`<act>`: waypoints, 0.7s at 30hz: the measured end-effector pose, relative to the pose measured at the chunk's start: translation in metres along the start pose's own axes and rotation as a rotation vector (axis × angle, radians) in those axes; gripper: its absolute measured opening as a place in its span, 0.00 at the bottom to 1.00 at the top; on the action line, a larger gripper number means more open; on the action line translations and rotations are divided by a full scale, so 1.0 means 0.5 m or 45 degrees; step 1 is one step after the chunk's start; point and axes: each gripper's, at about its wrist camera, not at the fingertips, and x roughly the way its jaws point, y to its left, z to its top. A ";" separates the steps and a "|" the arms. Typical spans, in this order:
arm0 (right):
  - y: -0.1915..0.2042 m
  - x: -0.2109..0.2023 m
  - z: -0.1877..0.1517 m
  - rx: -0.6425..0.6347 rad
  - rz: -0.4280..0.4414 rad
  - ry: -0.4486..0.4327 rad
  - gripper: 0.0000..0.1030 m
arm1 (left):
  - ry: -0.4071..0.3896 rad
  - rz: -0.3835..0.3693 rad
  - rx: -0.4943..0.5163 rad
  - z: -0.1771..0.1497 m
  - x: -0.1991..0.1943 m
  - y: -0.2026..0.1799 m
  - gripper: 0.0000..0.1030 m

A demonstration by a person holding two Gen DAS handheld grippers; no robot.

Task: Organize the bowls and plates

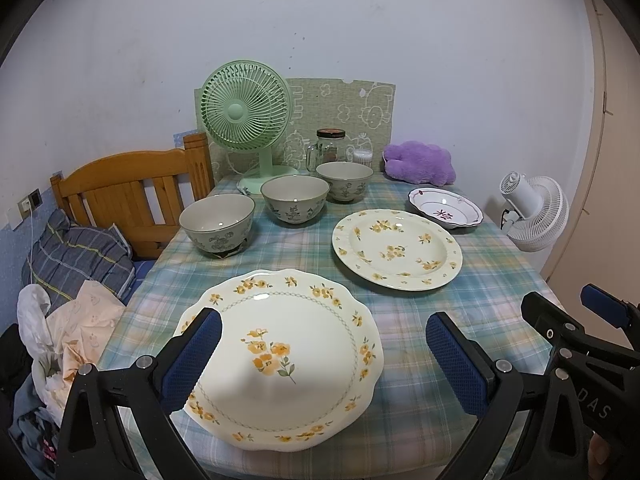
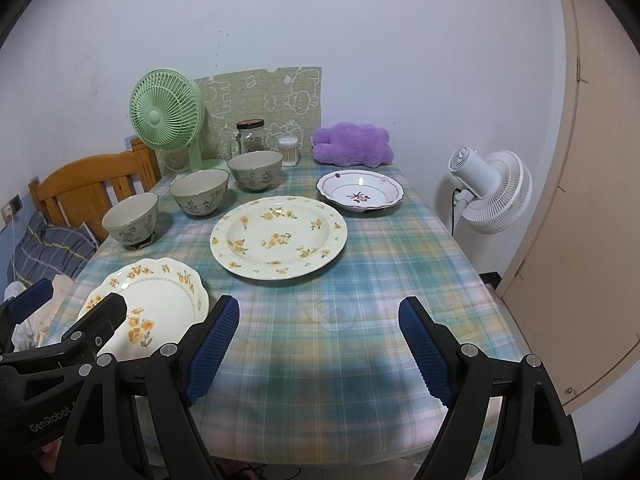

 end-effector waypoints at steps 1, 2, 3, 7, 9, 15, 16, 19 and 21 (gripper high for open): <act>-0.001 -0.001 0.001 0.000 0.000 0.000 0.82 | 0.000 -0.001 0.000 0.000 0.000 0.000 1.00; 0.000 0.000 0.000 -0.001 0.000 -0.001 0.82 | 0.000 0.000 0.000 0.000 0.000 0.000 1.00; -0.001 0.000 0.001 -0.001 0.000 -0.001 0.82 | 0.001 0.001 0.000 0.000 0.000 0.000 1.00; -0.001 0.001 0.003 -0.002 -0.001 -0.002 0.82 | 0.001 0.000 0.000 0.000 0.000 0.000 1.00; -0.001 0.001 0.003 -0.001 0.000 0.000 0.82 | 0.000 -0.001 0.000 0.000 0.000 0.000 1.00; -0.001 0.001 0.002 -0.002 -0.001 -0.001 0.82 | -0.001 -0.003 0.001 0.001 0.002 0.000 1.00; -0.002 0.001 0.003 -0.001 -0.002 -0.001 0.82 | 0.000 -0.004 0.002 0.002 0.003 0.000 1.00; -0.002 0.002 0.003 -0.002 -0.003 -0.001 0.82 | 0.000 -0.006 0.006 0.005 0.006 0.000 1.00; -0.005 0.003 0.005 -0.001 -0.007 -0.001 0.82 | 0.001 -0.006 0.007 0.005 0.006 0.000 1.00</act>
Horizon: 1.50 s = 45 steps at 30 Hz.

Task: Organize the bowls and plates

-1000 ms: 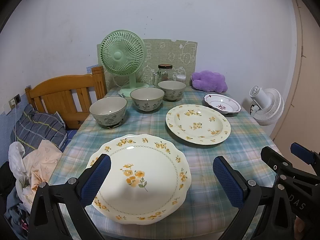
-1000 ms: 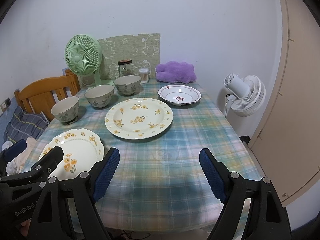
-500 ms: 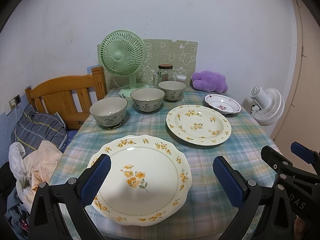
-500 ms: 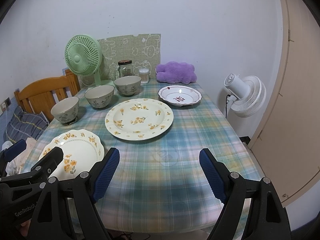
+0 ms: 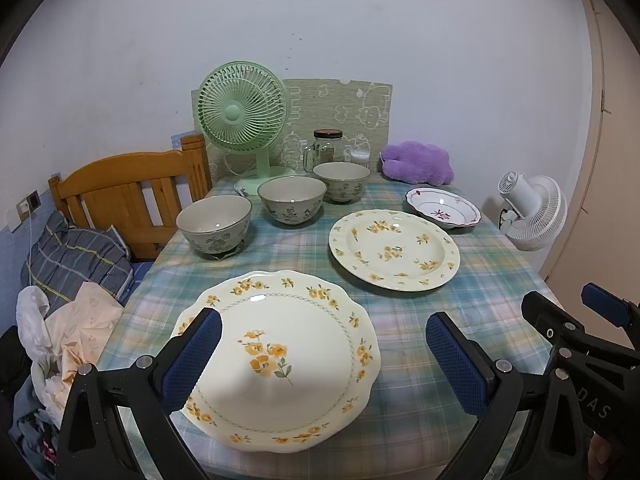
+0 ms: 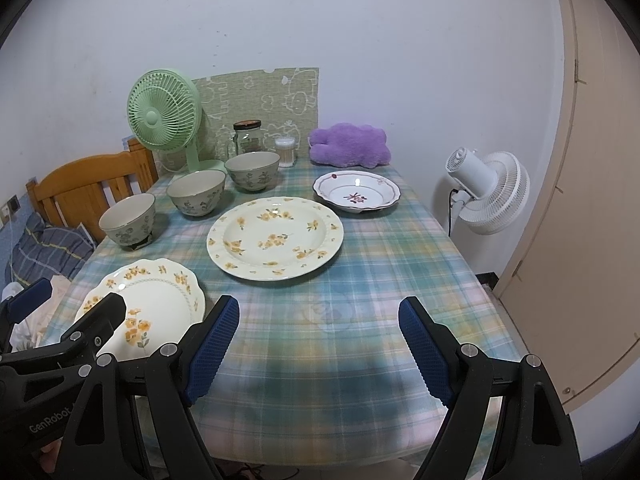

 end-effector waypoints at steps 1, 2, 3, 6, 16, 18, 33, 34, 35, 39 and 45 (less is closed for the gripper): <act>-0.001 0.000 0.001 0.001 -0.001 0.000 0.82 | 0.000 0.000 0.001 0.000 0.000 -0.001 1.00; -0.003 0.001 0.002 0.001 -0.002 0.000 0.82 | -0.001 0.000 0.000 0.000 0.000 -0.001 1.00; -0.003 0.001 0.002 0.001 -0.002 0.001 0.82 | -0.002 0.001 0.000 0.000 0.000 -0.001 1.00; -0.003 0.000 0.001 0.001 -0.001 0.001 0.82 | -0.001 0.001 0.000 -0.001 0.000 -0.002 1.00; -0.002 0.000 0.000 0.000 -0.003 -0.002 0.82 | -0.001 0.000 0.001 -0.001 0.000 -0.002 1.00; -0.002 0.000 0.000 0.000 -0.001 0.000 0.82 | 0.000 0.000 0.000 0.000 0.000 -0.002 1.00; 0.007 0.011 0.000 -0.003 0.016 0.013 0.82 | 0.017 0.025 -0.012 -0.005 0.009 0.016 0.97; 0.010 0.015 0.001 -0.003 0.026 0.020 0.82 | 0.024 0.034 -0.014 -0.004 0.012 0.021 0.97; 0.016 0.018 0.001 -0.005 0.034 0.026 0.82 | 0.032 0.045 -0.014 -0.003 0.017 0.027 0.96; 0.050 0.039 0.009 -0.017 0.063 0.054 0.82 | 0.047 0.072 -0.015 0.003 0.033 0.056 0.92; 0.110 0.082 0.021 -0.022 0.088 0.116 0.82 | 0.120 0.093 -0.020 0.015 0.076 0.108 0.89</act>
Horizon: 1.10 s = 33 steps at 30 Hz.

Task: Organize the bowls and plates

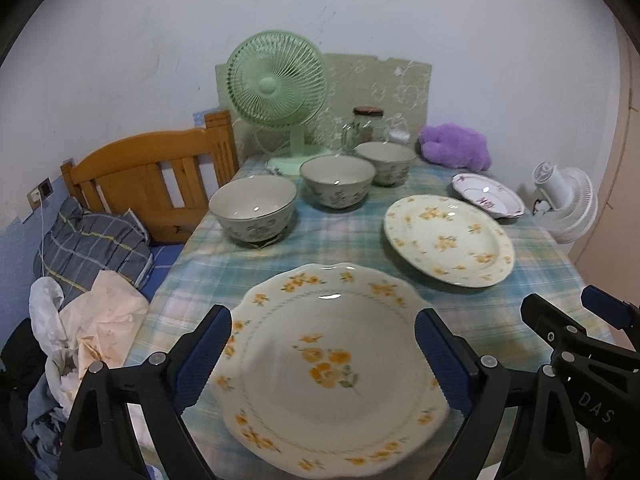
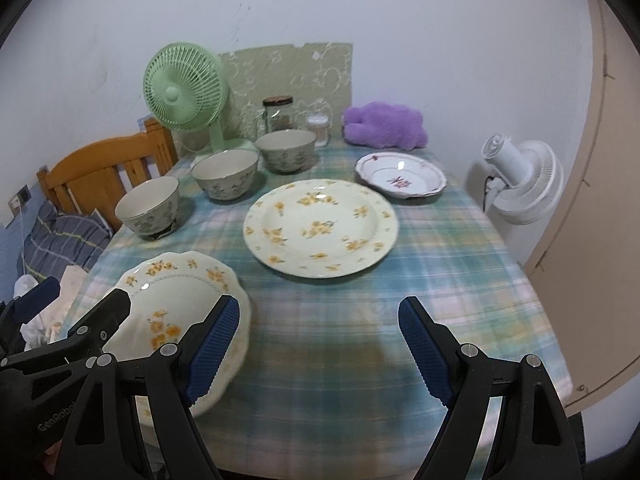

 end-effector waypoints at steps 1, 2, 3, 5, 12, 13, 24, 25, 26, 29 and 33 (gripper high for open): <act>0.011 0.009 0.004 -0.003 0.006 0.013 0.82 | 0.017 0.002 0.000 0.003 0.011 0.008 0.89; 0.019 0.017 0.007 -0.005 0.010 0.024 0.82 | 0.036 0.006 0.001 0.005 0.020 0.016 0.88; 0.031 0.027 0.010 -0.009 0.014 0.038 0.82 | 0.053 0.009 0.002 0.007 0.030 0.024 0.88; 0.052 0.049 0.014 -0.011 0.023 0.070 0.82 | 0.091 0.014 0.002 0.008 0.051 0.041 0.88; 0.109 0.124 0.006 -0.024 0.036 0.211 0.82 | 0.249 -0.007 -0.031 -0.005 0.123 0.093 0.83; 0.118 0.137 0.003 -0.027 0.034 0.237 0.82 | 0.275 -0.020 -0.035 -0.007 0.134 0.098 0.82; 0.164 0.235 -0.019 -0.006 -0.003 0.436 0.66 | 0.434 -0.096 0.001 -0.020 0.227 0.117 0.73; 0.164 0.243 -0.020 0.000 -0.005 0.452 0.64 | 0.443 -0.106 0.004 -0.021 0.233 0.118 0.72; 0.165 0.250 -0.021 0.005 -0.007 0.465 0.62 | 0.454 -0.116 0.005 -0.019 0.238 0.119 0.72; 0.169 0.266 -0.024 0.017 -0.020 0.498 0.58 | 0.474 -0.132 0.022 -0.018 0.252 0.121 0.69; 0.170 0.272 -0.022 0.046 -0.042 0.496 0.58 | 0.487 -0.139 0.064 -0.013 0.256 0.116 0.68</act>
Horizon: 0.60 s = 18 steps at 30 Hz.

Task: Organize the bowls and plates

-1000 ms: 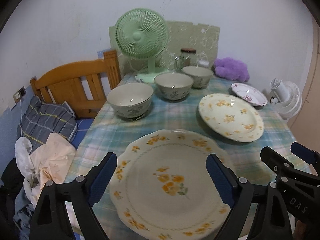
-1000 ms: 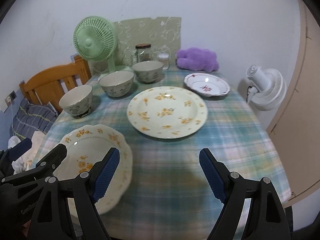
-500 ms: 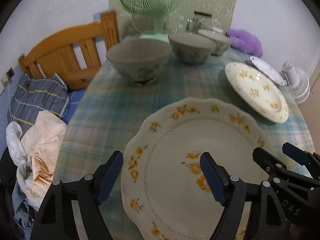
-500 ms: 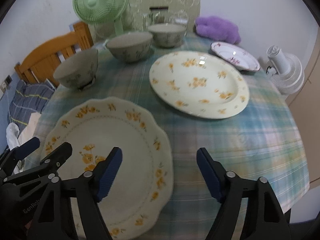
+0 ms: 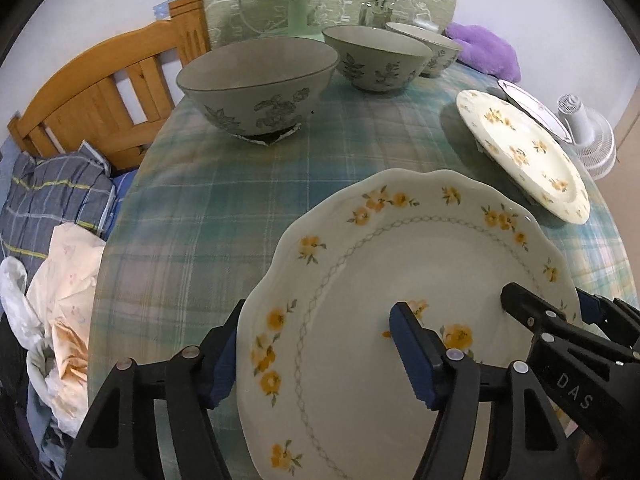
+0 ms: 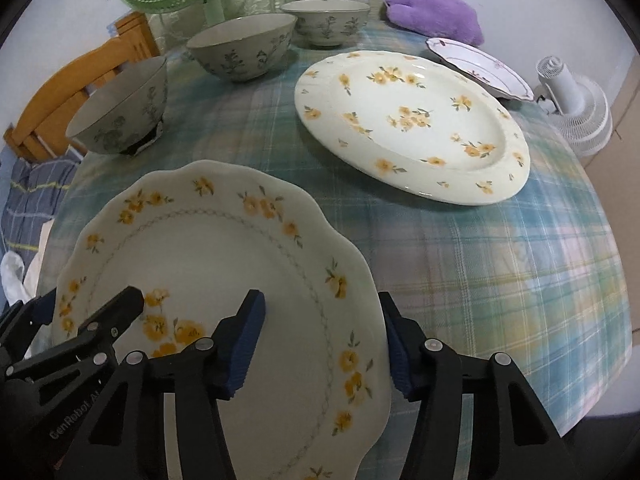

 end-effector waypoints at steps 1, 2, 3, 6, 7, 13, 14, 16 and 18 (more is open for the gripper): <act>0.001 0.000 0.001 0.007 -0.005 0.004 0.58 | 0.005 -0.005 0.016 0.003 0.002 0.000 0.68; 0.001 0.001 0.002 0.013 -0.008 0.008 0.58 | 0.010 -0.011 0.028 0.004 0.002 0.000 0.68; 0.002 0.001 0.003 0.024 -0.013 0.012 0.58 | 0.020 -0.016 0.041 0.006 0.003 0.000 0.68; 0.003 -0.002 0.003 0.050 -0.035 0.027 0.58 | 0.051 -0.051 0.052 0.011 0.003 0.002 0.67; 0.004 -0.006 0.003 0.056 -0.047 0.031 0.58 | 0.056 -0.055 0.056 0.012 0.001 0.002 0.67; -0.001 -0.047 0.012 0.052 -0.103 -0.009 0.58 | 0.022 -0.100 0.089 0.037 -0.033 -0.020 0.67; -0.005 -0.055 0.014 0.059 -0.113 -0.014 0.58 | 0.018 -0.113 0.092 0.040 -0.038 -0.025 0.67; -0.013 -0.070 0.017 0.075 -0.133 -0.031 0.58 | -0.015 -0.129 0.111 0.047 -0.052 -0.038 0.67; -0.028 -0.084 0.020 0.094 -0.137 -0.062 0.58 | -0.043 -0.123 0.130 0.051 -0.060 -0.051 0.67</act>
